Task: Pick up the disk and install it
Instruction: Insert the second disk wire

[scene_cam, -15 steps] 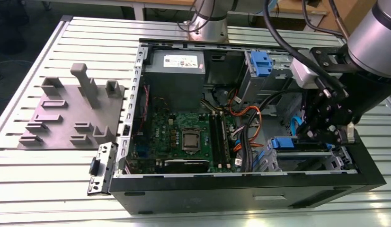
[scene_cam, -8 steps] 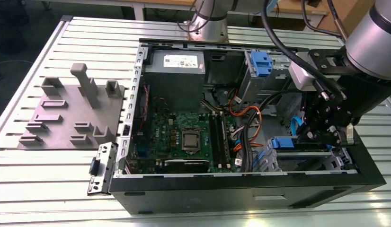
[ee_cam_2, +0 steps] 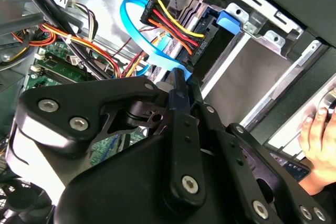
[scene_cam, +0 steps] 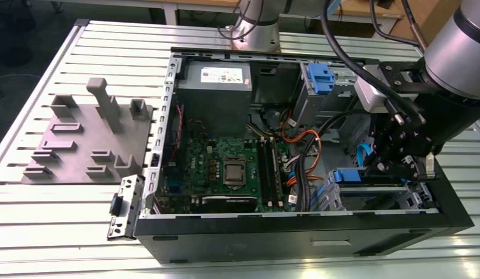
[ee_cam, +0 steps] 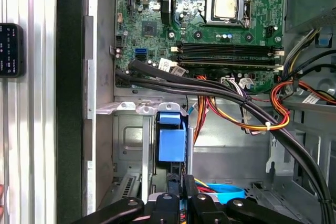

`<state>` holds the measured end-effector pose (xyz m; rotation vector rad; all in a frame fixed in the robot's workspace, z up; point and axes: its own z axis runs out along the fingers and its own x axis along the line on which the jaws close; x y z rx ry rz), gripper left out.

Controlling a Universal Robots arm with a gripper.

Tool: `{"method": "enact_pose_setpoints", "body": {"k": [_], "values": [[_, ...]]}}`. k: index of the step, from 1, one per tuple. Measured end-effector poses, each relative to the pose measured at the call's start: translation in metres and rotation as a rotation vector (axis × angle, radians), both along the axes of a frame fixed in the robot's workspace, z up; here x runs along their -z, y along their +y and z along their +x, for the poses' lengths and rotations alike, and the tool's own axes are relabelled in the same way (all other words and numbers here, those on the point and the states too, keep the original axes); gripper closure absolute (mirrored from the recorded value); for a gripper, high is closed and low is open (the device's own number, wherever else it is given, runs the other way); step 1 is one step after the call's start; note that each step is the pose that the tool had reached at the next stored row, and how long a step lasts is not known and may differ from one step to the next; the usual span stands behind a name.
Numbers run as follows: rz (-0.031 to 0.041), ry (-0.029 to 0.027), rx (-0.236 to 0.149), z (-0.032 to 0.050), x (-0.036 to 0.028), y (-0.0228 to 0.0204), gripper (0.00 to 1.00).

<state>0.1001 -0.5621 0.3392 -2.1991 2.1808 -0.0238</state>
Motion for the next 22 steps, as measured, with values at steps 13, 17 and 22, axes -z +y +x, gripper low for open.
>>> {"method": "enact_pose_setpoints", "body": {"k": [13,17,22], "values": [[0.0008,-0.0007,0.000,0.0003,0.0029,-0.0009,0.84],[0.0017,-0.0007,0.000,0.0005,0.0036,-0.0008,0.84],[0.0018,-0.0006,0.000,0.0005,0.0045,-0.0009,0.84]]}}
